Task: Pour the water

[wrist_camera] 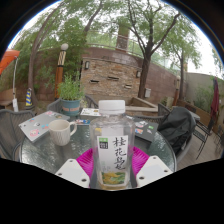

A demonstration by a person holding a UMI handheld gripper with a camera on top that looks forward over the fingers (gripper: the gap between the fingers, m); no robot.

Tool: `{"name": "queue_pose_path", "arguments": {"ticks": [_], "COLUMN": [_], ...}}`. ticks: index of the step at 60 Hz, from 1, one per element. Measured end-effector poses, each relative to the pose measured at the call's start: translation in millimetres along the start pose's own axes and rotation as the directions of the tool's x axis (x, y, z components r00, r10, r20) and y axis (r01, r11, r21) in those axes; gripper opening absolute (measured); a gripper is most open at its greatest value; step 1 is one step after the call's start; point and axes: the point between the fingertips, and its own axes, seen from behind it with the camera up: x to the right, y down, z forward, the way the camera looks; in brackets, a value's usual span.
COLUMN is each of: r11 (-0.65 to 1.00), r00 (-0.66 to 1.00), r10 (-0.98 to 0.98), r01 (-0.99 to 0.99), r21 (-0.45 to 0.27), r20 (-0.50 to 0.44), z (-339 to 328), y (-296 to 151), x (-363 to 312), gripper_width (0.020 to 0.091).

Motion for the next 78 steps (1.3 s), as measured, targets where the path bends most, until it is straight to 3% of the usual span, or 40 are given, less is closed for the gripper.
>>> {"name": "queue_pose_path", "arguments": {"ticks": [10,16,20,32,40,49,50,57,60,61,62,65,66,72,78], "r11": [0.865,0.546,0.234,-0.433,-0.606,-0.604,-0.574,-0.424,-0.279,-0.203,-0.162,0.040,0.124,0.521,0.825], "r00": [0.863,0.543,0.228,-0.444,-0.625,-0.618,-0.595,-0.433,-0.286,-0.213,-0.165,0.042,0.129,0.545,0.866], "r10": [-0.500,-0.830,-0.958,-0.884,-0.769,-0.772,-0.785,-0.882,-0.932,-0.934,-0.952,-0.952,-0.922,-0.777,-0.464], "r01": [0.502,0.838,0.972,0.896,0.780,0.786,0.804,0.901,0.958,0.977,0.986,0.999,0.992,0.837,0.499], "r21": [0.004,0.008,-0.016,-0.102,-0.157,-0.131,-0.157,-0.091,-0.064,-0.062,-0.031,0.015,0.039,0.164,0.265], "r20": [-0.073,-0.128,-0.176,-0.144,-0.138,-0.150,-0.176,-0.187,-0.224,-0.287,-0.257,-0.302,-0.366,-0.314,-0.187], "z": [49.2,79.9,93.8,122.6,128.2,129.4,122.3,129.1,125.6,110.3,129.1,126.7,100.0,123.9,132.1], "y": [-68.9,-92.3,-104.9,-125.0,-142.5,-142.7,-135.2,-144.8,-151.4,-150.1,-163.8,-178.0,-172.9,-185.4,-158.6], "x": [-2.6,-36.3,-56.5,-80.7,-83.9,-90.6,-92.5,-92.8,-89.8,-83.6,-91.0,-83.5,-71.0,-49.8,-27.9], "gripper_width": [0.0472,0.0472,0.0471,0.0470,0.0472,0.0471,0.0471,0.0474,0.0471,0.0473,0.0472,0.0474,0.0472,0.0474,0.0475]}}
